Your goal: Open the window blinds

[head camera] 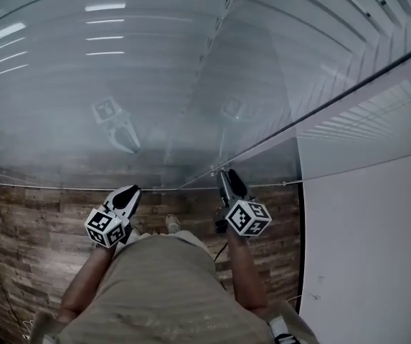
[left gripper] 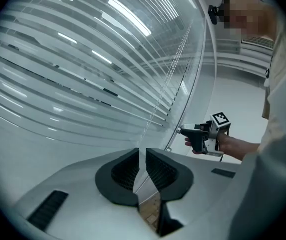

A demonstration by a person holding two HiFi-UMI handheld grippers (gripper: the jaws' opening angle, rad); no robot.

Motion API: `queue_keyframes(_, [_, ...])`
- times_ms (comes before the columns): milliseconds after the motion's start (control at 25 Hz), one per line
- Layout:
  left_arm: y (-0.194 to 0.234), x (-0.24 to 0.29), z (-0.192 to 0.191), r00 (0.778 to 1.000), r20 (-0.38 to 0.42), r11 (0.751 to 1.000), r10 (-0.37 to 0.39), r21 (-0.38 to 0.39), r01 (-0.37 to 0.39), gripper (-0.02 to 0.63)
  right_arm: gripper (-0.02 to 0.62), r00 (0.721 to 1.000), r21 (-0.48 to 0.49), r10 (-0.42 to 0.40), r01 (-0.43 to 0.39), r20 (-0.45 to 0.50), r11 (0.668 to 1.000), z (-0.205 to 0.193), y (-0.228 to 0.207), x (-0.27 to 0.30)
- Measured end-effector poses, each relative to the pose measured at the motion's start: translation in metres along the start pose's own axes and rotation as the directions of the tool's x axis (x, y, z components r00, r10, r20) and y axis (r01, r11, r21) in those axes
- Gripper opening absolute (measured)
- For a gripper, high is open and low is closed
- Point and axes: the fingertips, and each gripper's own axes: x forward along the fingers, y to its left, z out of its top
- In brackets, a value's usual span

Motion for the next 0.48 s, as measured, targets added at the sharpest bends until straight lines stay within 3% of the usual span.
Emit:
queue_keyframes(80, [-0.001, 0.002, -0.003, 1.0, -0.001, 1.0, -0.001, 0.0, 0.001, 0.037, 0.149, 0.997, -0.26, -0.073, 0.069, -0.006, 0.963, -0.005, 0.003, 0.0])
queue_keyframes(160, [-0.001, 0.002, -0.007, 1.0, -0.004, 1.0, 0.0, -0.001, 0.0, 0.037, 0.148, 0.989, -0.458, -0.145, 0.131, 0.004, 0.879, -0.009, 0.005, 0.003])
queue_keyframes(240, [-0.002, 0.002, -0.011, 1.0, -0.007, 1.0, 0.004, 0.0, -0.004, 0.037, 0.133, 0.982, -0.569, -0.186, 0.163, 0.019, 0.806, -0.012, 0.007, 0.006])
queue_keyframes(280, [-0.002, 0.002, -0.014, 1.0, -0.008, 1.0, 0.007, -0.001, -0.007, 0.037, 0.133, 0.983, -0.563, -0.185, 0.162, 0.016, 0.81, -0.014, 0.006, 0.007])
queue_keyframes(320, [-0.002, 0.002, -0.016, 1.0, -0.009, 1.0, 0.01, -0.002, -0.01, 0.037, 0.132, 0.986, -0.492, -0.167, 0.146, 0.002, 0.858, -0.016, 0.003, 0.007])
queue_keyframes(360, [-0.001, 0.003, -0.019, 1.0, -0.01, 1.0, 0.012, -0.003, -0.013, 0.037, 0.13, 0.992, -0.34, -0.126, 0.111, -0.02, 0.934, -0.019, -0.001, 0.007])
queue_keyframes(400, [-0.001, 0.003, -0.02, 1.0, -0.011, 1.0, 0.015, -0.004, -0.015, 0.037, 0.129, 0.997, -0.123, -0.064, 0.059, -0.038, 0.991, -0.021, -0.005, 0.007])
queue_keyframes(440, [-0.002, 0.003, -0.019, 1.0, -0.011, 1.0, 0.016, -0.003, -0.016, 0.037, 0.129, 0.999, 0.092, 0.002, 0.002, -0.04, 0.996, -0.02, -0.007, 0.007])
queue_keyframes(480, [-0.004, 0.002, -0.016, 1.0, -0.01, 1.0, 0.015, -0.003, -0.015, 0.037, 0.129, 0.998, 0.224, 0.046, -0.038, -0.033, 0.974, -0.017, -0.006, 0.006])
